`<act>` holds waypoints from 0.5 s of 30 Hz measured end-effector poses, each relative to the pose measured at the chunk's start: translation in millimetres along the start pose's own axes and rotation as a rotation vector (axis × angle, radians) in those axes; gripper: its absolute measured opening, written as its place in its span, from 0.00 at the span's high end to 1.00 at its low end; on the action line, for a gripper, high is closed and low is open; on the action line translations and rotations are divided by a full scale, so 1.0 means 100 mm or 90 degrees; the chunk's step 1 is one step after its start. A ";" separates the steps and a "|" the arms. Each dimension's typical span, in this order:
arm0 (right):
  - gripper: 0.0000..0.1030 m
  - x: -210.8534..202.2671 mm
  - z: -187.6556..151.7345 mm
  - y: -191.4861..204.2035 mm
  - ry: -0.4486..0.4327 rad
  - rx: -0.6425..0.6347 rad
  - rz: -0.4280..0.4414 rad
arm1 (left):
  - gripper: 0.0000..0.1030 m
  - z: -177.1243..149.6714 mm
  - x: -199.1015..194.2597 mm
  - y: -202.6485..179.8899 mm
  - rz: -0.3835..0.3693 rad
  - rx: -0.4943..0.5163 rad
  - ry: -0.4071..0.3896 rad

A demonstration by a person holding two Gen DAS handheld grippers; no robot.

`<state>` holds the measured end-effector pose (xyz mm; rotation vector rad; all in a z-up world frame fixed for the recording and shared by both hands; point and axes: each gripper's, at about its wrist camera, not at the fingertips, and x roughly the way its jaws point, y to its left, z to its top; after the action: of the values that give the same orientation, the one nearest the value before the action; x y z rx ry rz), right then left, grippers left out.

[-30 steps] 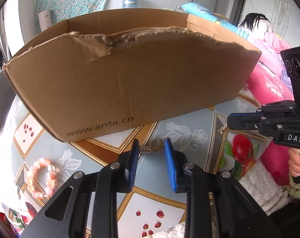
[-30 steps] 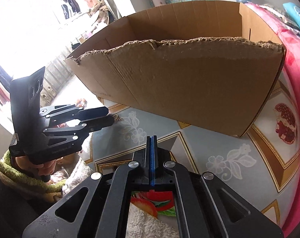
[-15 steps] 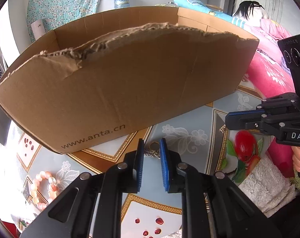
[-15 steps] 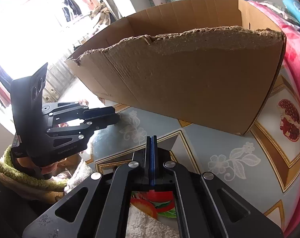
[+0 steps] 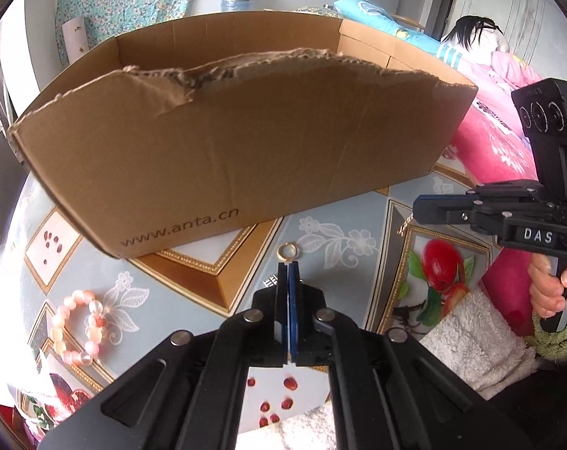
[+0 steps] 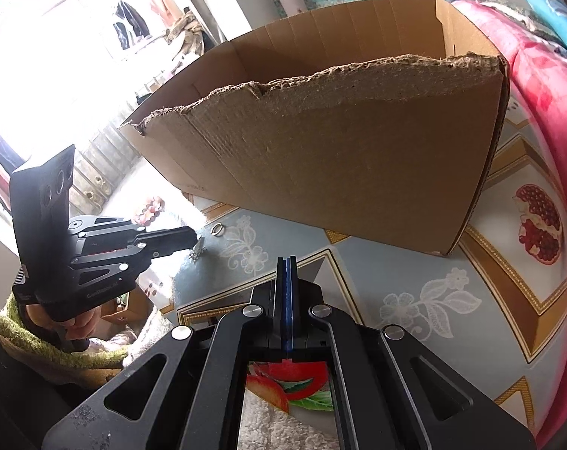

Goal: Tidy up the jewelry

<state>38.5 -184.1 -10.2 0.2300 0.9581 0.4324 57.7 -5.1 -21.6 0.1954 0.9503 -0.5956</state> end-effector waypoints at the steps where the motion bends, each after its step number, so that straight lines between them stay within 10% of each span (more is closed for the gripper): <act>1: 1.00 -0.01 0.00 0.00 -0.001 0.001 0.000 | 1.00 -0.01 -0.01 -0.01 -0.001 0.000 0.000; 15: 0.98 -0.10 0.01 -0.02 -0.017 0.014 0.009 | 0.99 -0.01 -0.50 0.31 -0.071 -0.089 -0.095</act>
<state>35.3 -190.7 -3.1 0.2617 0.9351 0.4315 52.5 40.0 15.5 -0.0274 0.8581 -0.6340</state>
